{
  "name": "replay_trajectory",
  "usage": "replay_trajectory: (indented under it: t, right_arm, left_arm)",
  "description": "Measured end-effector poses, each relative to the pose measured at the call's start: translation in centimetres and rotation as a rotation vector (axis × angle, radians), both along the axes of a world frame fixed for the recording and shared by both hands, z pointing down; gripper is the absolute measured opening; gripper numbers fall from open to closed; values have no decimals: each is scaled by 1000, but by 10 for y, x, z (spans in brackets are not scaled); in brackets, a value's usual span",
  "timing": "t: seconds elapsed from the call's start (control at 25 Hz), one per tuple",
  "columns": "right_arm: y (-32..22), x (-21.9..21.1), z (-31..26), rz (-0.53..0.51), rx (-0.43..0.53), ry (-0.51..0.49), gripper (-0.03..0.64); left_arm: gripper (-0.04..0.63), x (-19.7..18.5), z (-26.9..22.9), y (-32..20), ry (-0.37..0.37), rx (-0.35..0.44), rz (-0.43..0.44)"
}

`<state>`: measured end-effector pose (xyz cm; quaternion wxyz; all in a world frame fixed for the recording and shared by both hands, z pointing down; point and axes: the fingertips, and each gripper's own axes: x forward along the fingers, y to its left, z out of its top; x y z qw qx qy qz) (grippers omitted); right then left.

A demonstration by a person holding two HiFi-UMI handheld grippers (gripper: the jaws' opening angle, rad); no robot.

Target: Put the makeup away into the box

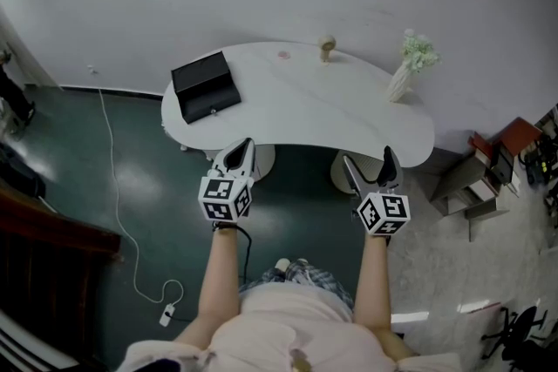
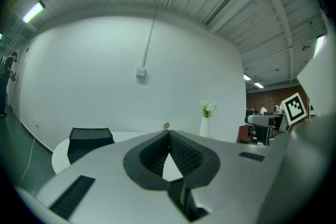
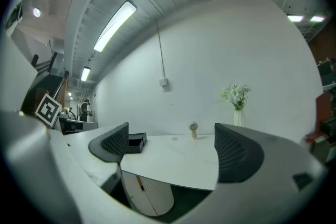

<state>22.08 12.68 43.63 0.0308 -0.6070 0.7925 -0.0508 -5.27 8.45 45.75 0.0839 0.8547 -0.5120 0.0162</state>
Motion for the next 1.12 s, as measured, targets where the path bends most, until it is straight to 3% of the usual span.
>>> replay_trajectory:
  t: [0.48,1.12]
  right_arm:
    - [-29,0,7,3,0,2,499]
    - [-183,20,14,-27,-8,-10,499]
  left_arm:
    - [26,3,5,-32,-13,-2,7]
    - [26,38,5,-177,-27,4,-1]
